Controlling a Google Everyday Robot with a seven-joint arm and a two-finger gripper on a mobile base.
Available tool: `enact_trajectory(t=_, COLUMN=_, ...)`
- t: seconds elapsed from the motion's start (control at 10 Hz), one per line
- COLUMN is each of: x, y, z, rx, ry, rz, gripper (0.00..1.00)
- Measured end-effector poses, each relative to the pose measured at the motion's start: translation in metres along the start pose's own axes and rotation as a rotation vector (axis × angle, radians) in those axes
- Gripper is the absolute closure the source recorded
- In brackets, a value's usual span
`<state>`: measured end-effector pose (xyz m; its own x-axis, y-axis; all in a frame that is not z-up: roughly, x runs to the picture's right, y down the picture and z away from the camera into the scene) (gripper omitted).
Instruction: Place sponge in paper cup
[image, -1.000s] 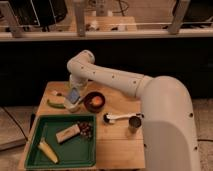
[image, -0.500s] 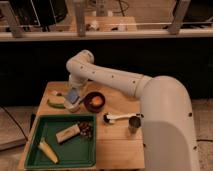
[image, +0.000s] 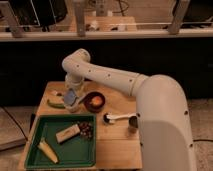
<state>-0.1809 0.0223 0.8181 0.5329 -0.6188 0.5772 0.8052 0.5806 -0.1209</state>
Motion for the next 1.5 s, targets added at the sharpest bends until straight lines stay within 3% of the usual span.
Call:
enact_trajectory(t=0.9, x=-0.017, y=-0.003, z=0.009, rx=-0.161, ry=-0.072, rz=-0.154, gripper=1.00)
enact_trajectory(t=1.5, x=-0.021, y=0.001, z=0.016, rx=-0.189, ry=-0.100, rz=-0.202, gripper=1.00)
